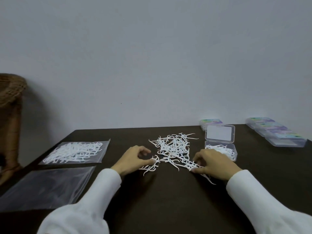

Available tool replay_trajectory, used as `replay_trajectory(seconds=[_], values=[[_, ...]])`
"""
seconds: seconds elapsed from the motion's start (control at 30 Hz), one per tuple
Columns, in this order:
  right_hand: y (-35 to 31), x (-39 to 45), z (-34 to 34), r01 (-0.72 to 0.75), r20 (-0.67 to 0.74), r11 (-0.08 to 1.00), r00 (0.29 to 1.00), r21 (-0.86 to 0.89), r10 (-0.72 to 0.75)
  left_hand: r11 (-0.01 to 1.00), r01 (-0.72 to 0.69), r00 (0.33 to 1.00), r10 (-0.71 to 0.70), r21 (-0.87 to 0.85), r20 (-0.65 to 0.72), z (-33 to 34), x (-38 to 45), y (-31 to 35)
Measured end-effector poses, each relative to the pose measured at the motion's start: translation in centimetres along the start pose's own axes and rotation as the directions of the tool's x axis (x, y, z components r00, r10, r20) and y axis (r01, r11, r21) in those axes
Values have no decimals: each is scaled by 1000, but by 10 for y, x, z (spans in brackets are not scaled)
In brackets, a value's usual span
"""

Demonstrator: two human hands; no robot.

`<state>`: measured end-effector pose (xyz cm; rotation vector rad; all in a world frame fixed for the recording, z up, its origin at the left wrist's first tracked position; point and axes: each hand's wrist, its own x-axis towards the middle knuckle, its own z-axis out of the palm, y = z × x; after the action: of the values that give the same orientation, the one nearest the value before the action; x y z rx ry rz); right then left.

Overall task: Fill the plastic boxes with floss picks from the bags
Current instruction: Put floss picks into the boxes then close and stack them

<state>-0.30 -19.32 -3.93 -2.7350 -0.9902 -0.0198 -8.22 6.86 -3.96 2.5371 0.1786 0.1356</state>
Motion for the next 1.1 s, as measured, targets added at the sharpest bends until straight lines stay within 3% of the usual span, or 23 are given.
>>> replay_trajectory(seconds=[0.1, 0.23, 0.47, 0.7, 1.1], values=[[-1, -2, 1, -4, -26, 999, 1000, 32, 4, 999, 35, 996, -38, 36, 87, 1, -4, -3], [-3, -3, 4, 25, -10, 987, 1000, 162, -24, 997, -25, 998, 20, 74, 60, 8, -4, 2], [4, -4, 2, -59, 22, 989, 998, 135, 57, 990, -88, 993, 96, -106, 67, 18, -3, 14], [-4, -2, 4, -43, -18, 994, 999, 101, 45, 987, -118, 993, 120, -109, 17, 16, -6, 8], [-17, 5, 9, -16, -46, 998, 999, -64, 13, 969, -73, 980, 114, 236, -162, 30, -10, 30]])
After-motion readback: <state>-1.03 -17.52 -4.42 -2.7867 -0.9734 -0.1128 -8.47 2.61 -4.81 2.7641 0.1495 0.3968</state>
